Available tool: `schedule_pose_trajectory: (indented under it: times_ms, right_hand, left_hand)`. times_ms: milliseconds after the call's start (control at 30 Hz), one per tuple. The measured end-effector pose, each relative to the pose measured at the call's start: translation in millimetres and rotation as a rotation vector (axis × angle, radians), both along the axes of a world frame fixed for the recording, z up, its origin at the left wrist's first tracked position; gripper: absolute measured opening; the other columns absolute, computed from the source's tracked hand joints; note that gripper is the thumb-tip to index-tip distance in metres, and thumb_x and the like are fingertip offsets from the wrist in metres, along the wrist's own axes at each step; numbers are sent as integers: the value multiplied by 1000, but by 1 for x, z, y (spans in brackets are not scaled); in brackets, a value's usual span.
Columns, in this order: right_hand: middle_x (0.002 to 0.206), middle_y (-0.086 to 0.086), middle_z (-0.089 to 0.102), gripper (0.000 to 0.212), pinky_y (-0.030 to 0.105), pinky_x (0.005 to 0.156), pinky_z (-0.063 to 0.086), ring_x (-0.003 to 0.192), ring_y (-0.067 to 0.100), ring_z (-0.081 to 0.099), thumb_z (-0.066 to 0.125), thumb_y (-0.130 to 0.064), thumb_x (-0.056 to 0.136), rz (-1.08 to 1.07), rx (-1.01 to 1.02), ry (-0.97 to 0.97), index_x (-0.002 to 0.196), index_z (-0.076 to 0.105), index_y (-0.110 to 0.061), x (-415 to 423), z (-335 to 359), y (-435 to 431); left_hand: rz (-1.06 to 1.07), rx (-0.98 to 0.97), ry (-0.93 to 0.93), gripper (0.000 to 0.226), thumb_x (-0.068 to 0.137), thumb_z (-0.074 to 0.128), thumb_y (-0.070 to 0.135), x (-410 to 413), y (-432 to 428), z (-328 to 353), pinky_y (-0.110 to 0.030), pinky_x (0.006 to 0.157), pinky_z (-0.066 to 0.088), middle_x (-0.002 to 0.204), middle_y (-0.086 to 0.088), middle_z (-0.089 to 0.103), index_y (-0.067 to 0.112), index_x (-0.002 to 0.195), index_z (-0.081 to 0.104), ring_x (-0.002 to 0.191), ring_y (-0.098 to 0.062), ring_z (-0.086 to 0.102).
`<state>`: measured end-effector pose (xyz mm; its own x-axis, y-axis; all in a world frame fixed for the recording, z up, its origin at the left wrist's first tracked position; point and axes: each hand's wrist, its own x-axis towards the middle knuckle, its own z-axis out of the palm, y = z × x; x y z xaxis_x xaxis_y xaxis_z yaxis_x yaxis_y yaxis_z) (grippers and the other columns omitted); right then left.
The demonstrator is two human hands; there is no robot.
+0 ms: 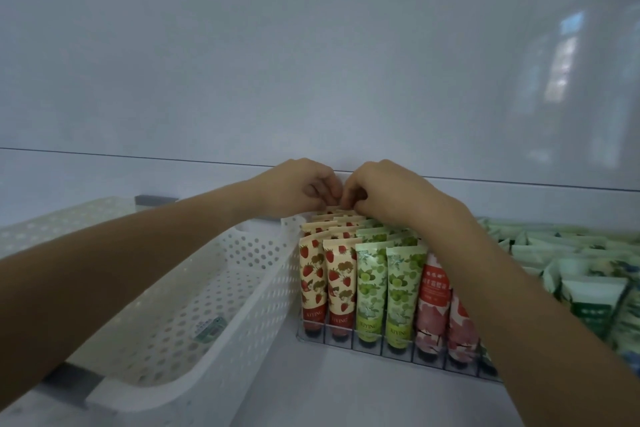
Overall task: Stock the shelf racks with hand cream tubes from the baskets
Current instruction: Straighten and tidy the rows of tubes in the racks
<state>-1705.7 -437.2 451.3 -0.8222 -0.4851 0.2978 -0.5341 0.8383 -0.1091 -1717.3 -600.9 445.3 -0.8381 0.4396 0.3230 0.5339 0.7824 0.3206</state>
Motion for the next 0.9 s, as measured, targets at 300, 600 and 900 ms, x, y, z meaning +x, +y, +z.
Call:
schedule_pose_trajectory:
  times_ms: [300, 600, 900]
  right_hand:
    - [103, -2, 67, 27, 37, 86, 51, 96, 17, 61, 54, -5, 86, 10, -16, -33, 94, 71, -24, 1, 1, 2]
    - [104, 2, 66, 24, 33, 79, 50, 94, 21, 62, 58, -3, 83, -139, 47, -7, 94, 69, -21, 3, 9, 16]
    - [101, 5, 60, 21, 29, 63, 34, 80, 22, 51, 52, -5, 86, -233, 149, 132, 101, 62, -14, -2, 2, 7]
  left_hand:
    - [-11, -35, -39, 26, 81, 57, -5, -2, 0, 4, -1, 64, 42, 83, 10, 63, 16, 94, 63, 75, 2, 61]
    - [-60, -178, -58, 40, 83, 48, -8, 3, 5, 9, 2, 67, 39, 90, 14, 60, 16, 109, 65, 68, 17, 54]
    - [-25, -202, -117, 35, 87, 40, -2, 6, 12, 13, -6, 83, 39, 100, 9, 62, 12, 105, 67, 84, 9, 54]
